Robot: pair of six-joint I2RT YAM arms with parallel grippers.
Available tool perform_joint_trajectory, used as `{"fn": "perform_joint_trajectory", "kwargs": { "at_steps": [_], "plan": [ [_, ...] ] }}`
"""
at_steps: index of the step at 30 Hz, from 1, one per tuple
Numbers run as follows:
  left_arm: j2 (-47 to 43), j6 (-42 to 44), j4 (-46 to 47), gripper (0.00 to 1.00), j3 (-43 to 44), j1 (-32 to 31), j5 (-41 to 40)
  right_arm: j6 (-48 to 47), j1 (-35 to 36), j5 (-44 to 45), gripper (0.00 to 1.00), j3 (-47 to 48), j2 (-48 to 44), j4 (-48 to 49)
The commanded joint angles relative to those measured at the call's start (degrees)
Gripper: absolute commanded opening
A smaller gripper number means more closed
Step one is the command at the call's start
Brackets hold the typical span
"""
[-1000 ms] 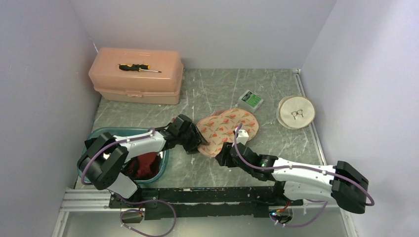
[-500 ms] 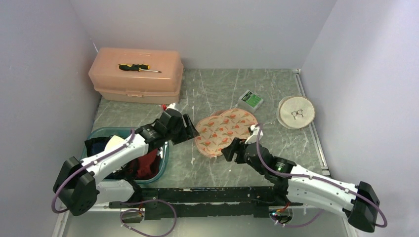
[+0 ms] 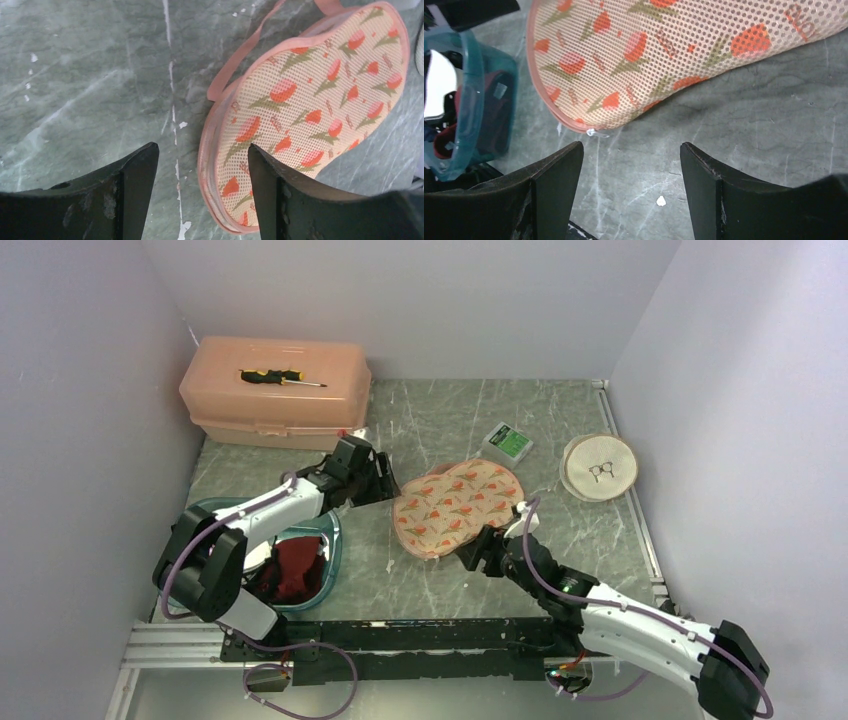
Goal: Unzip the laundry bag and remove the bra
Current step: Open the laundry bag at the center of the board.
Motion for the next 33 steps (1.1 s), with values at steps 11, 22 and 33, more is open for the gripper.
{"fn": "perform_joint_trajectory", "kwargs": {
  "at_steps": [11,22,33],
  "plan": [
    [4.43,4.36,10.21,0.59,-0.46,-0.13,9.97,0.26,-2.90,-0.99,0.74,-0.97,-1.06,4.86],
    [5.25,3.80,12.26,0.24,-1.67,-0.18,12.45,0.97,-6.06,-0.55,0.74,-1.99,-2.38,4.00],
    [-5.97,1.43,18.48,0.03,-11.38,-0.25,7.87,4.08,-16.95,-5.20,0.76,-1.75,5.41,12.57]
  ]
}}
